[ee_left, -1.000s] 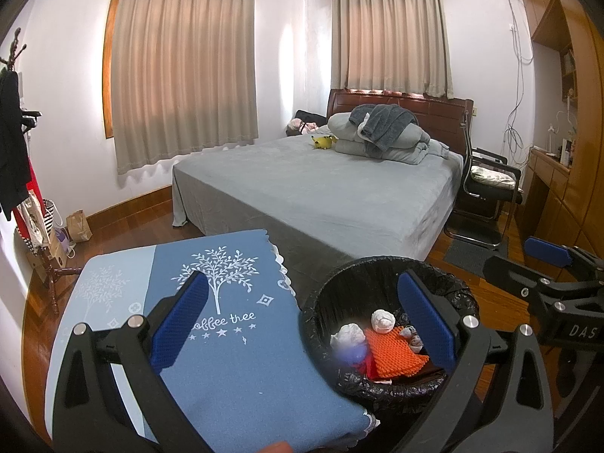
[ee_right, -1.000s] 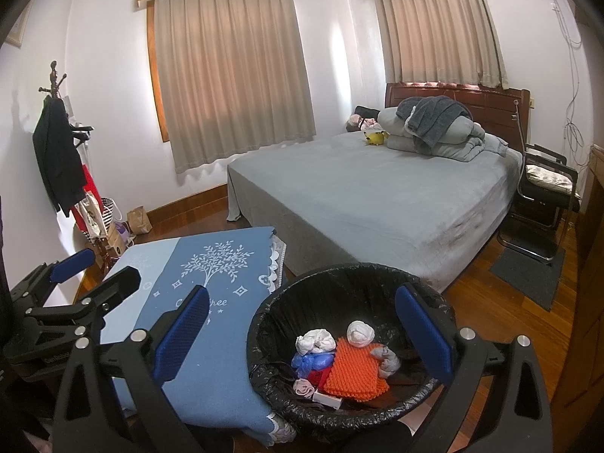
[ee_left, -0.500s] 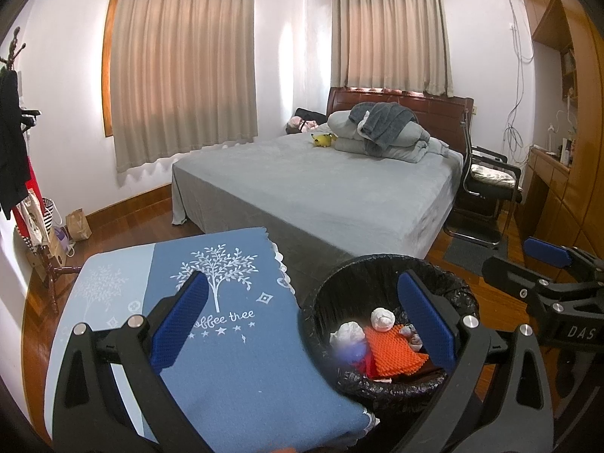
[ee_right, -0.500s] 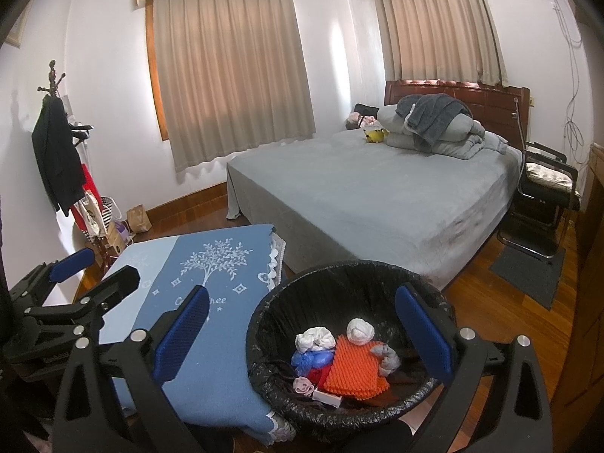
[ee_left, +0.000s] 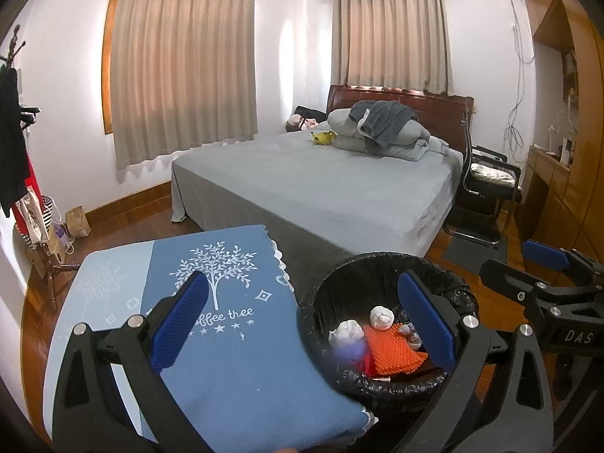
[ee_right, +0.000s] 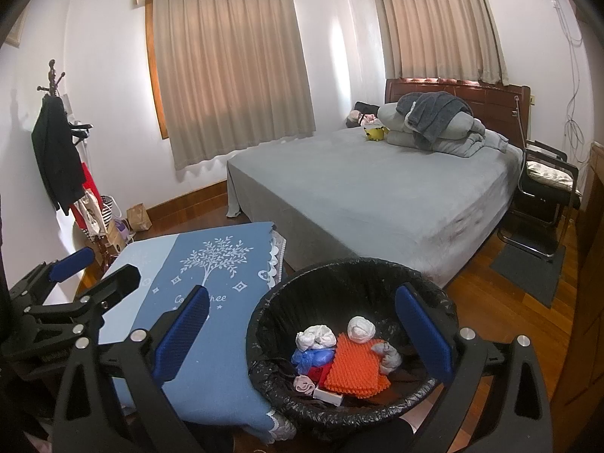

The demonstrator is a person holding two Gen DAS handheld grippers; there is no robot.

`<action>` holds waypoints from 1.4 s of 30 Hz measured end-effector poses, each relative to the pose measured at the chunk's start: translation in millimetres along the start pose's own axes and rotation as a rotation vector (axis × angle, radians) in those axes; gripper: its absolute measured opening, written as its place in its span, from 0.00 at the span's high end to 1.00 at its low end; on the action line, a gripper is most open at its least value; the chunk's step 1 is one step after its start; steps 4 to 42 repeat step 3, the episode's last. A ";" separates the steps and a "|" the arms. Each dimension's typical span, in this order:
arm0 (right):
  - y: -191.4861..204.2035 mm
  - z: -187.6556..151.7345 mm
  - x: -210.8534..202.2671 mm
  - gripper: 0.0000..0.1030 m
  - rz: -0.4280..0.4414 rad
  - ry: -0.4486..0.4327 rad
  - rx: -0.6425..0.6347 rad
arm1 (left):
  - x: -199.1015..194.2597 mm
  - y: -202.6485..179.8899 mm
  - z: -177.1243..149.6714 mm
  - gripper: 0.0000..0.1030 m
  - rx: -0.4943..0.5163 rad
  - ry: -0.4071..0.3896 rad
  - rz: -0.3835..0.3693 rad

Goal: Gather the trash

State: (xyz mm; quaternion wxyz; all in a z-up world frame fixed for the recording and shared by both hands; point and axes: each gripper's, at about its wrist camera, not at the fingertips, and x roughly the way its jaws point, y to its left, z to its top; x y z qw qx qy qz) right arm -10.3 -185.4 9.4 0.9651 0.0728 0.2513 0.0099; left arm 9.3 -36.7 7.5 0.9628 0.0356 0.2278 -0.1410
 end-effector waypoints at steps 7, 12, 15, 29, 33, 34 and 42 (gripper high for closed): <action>-0.1 0.2 0.0 0.06 0.001 0.000 0.003 | -0.3 -0.2 0.3 0.05 0.000 -0.001 0.001; -0.1 0.2 0.0 0.06 0.001 0.000 0.003 | -0.3 -0.2 0.3 0.05 0.000 -0.001 0.001; -0.1 0.2 0.0 0.06 0.001 0.000 0.003 | -0.3 -0.2 0.3 0.05 0.000 -0.001 0.001; -0.1 0.2 0.0 0.06 0.001 0.000 0.003 | -0.3 -0.2 0.3 0.05 0.000 -0.001 0.001; -0.1 0.2 0.0 0.06 0.001 0.000 0.003 | -0.3 -0.2 0.3 0.05 0.000 -0.001 0.001; -0.1 0.2 0.0 0.06 0.001 0.000 0.003 | -0.3 -0.2 0.3 0.05 0.000 -0.001 0.001; -0.1 0.2 0.0 0.06 0.001 0.000 0.003 | -0.3 -0.2 0.3 0.05 0.000 -0.001 0.001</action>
